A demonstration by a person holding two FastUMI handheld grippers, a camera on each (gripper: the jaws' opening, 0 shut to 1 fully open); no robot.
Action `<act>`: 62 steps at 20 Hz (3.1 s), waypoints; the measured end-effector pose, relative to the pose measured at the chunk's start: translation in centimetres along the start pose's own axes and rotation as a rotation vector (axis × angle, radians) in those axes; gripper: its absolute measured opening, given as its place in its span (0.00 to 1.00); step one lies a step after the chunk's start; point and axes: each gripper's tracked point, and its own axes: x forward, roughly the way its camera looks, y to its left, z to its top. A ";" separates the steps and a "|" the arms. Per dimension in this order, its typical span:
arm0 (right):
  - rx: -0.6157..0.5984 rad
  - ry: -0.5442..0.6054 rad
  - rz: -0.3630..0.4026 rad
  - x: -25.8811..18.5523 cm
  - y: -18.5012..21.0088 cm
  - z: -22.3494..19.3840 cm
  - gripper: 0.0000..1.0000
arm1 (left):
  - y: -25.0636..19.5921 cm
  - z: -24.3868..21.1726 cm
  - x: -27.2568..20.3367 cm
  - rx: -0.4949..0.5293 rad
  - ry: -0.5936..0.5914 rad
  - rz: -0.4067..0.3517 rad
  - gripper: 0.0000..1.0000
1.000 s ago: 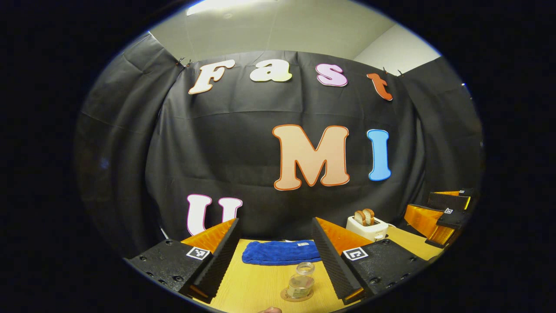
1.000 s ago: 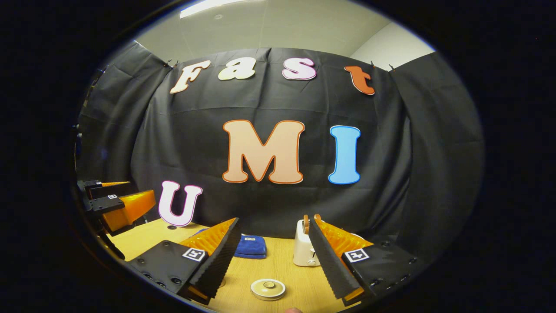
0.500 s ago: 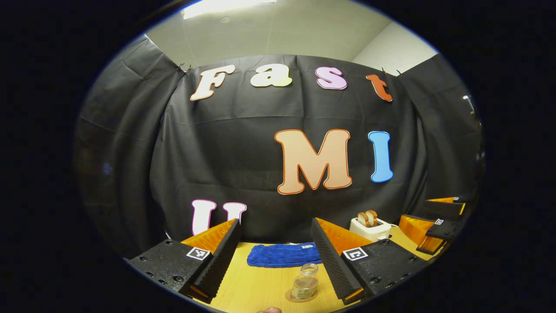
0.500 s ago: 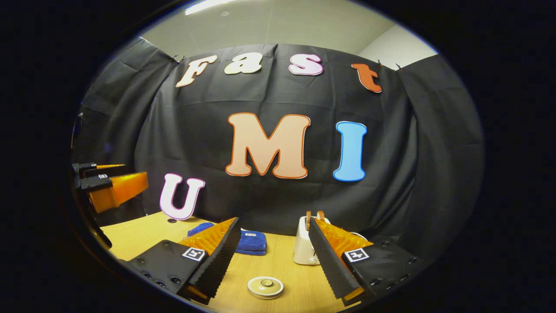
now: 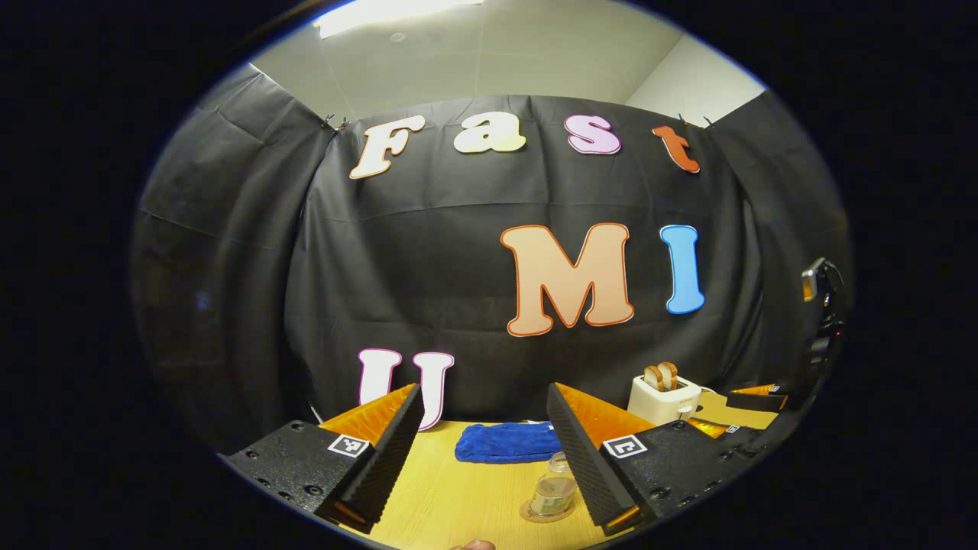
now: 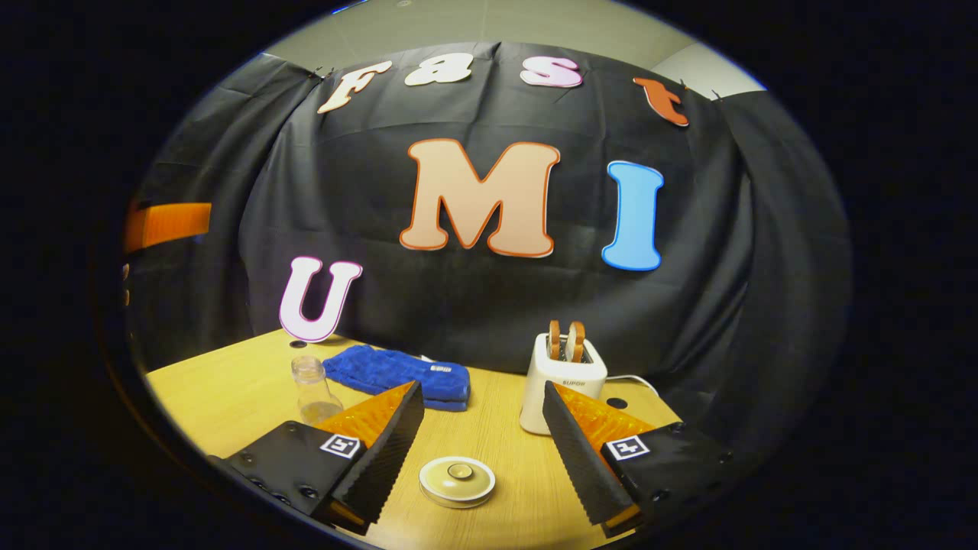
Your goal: Open the teacup lid with one hand, grasp the water bottle and pour water into the teacup with the other hand; after pouring, place the water bottle on the coaster and then close the teacup lid.
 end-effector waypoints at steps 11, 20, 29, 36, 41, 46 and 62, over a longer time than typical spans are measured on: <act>-0.016 0.224 0.047 2.9 0.8 -9.2 0.96 | 1.6 -0.4 -0.7 0.018 0.017 0.046 0.95; -0.044 0.346 0.088 4.4 1.8 -13.7 0.89 | 2.5 -0.8 -1.4 0.023 0.028 0.078 0.94; -0.040 0.398 0.083 5.6 2.2 -15.5 0.62 | 2.9 -1.0 -1.7 0.033 0.035 0.082 0.95; -0.059 0.398 0.067 5.7 2.5 -15.5 0.34 | 2.9 -0.9 -1.3 0.041 0.033 0.073 0.95; -0.058 0.405 0.080 5.6 2.7 -15.4 0.25 | 2.7 -1.1 -1.4 0.033 0.036 0.064 0.95; -0.005 0.422 0.095 5.3 2.9 -15.1 0.23 | 2.4 -1.6 -1.4 0.023 0.042 0.050 0.97; 0.148 0.340 0.115 2.0 2.1 -6.2 0.25 | -2.2 -11.7 -0.2 -0.056 0.061 -0.120 0.95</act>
